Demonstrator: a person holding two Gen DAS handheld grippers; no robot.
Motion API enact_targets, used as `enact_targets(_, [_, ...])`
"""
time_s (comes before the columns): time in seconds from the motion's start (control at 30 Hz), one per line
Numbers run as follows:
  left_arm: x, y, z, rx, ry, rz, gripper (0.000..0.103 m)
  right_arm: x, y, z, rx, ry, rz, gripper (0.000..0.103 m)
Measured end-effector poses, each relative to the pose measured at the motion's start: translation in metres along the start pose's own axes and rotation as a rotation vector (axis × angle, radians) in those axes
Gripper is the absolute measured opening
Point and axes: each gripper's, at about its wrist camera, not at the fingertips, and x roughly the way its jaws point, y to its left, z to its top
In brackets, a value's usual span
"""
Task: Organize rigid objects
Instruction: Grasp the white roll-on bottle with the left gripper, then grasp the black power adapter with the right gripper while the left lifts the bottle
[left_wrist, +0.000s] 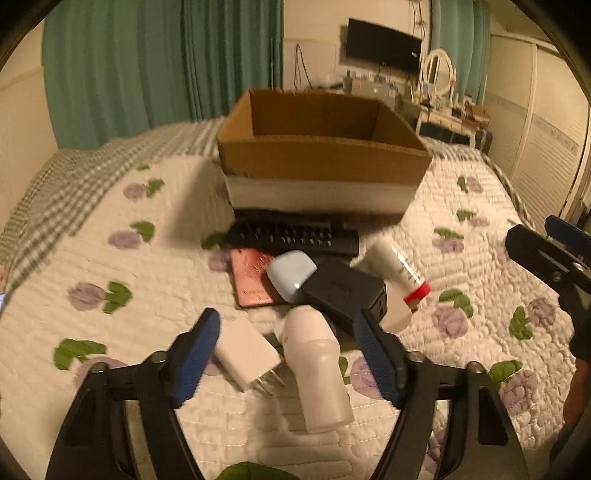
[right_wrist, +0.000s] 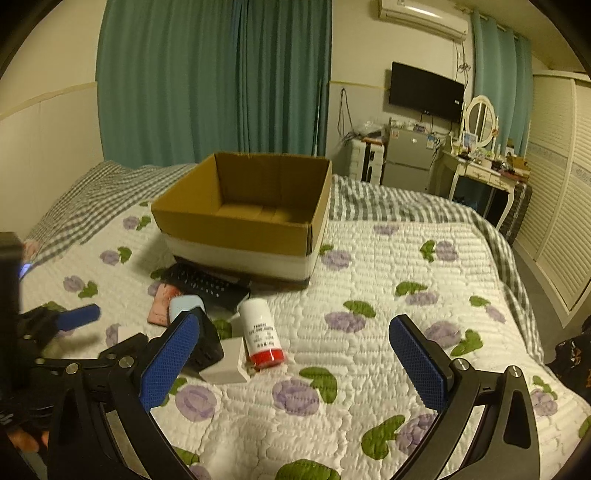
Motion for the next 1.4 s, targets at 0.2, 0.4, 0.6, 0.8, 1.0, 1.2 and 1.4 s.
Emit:
enact_targets(0.2, [0.03,-0.012,-0.009,0.035,0.122,-0.027,0.045,0.01,-0.009,-0.006,0.034,0.032,0.024,0.103])
enact_targets(0.4, [0.055,-0.024,-0.015,0.1,0.209,0.023,0.048,0.014,-0.011,-0.009,0.047,0.052,0.039,0.103])
enact_targets(0.6, [0.043,-0.02,-0.013,0.079,0.166,0.025,0.045,0.018,-0.002,-0.011,-0.005,0.063,0.043,0.103])
enact_targets(0.8, [-0.014,0.016,0.008,-0.039,-0.01,0.001,0.045,0.029,0.021,-0.011,-0.113,0.081,0.111,0.102])
enact_targets(1.0, [-0.024,0.047,0.017,-0.083,-0.019,0.088,0.045,0.051,0.076,-0.018,-0.324,0.136,0.226,0.096])
enact_targets(1.2, [-0.018,0.067,0.013,-0.146,0.008,0.097,0.045,0.083,0.116,-0.026,-0.378,0.235,0.31,0.081])
enact_targets(1.4, [-0.016,0.07,0.011,-0.165,0.019,0.087,0.045,0.119,0.139,-0.04,-0.374,0.348,0.303,0.047])
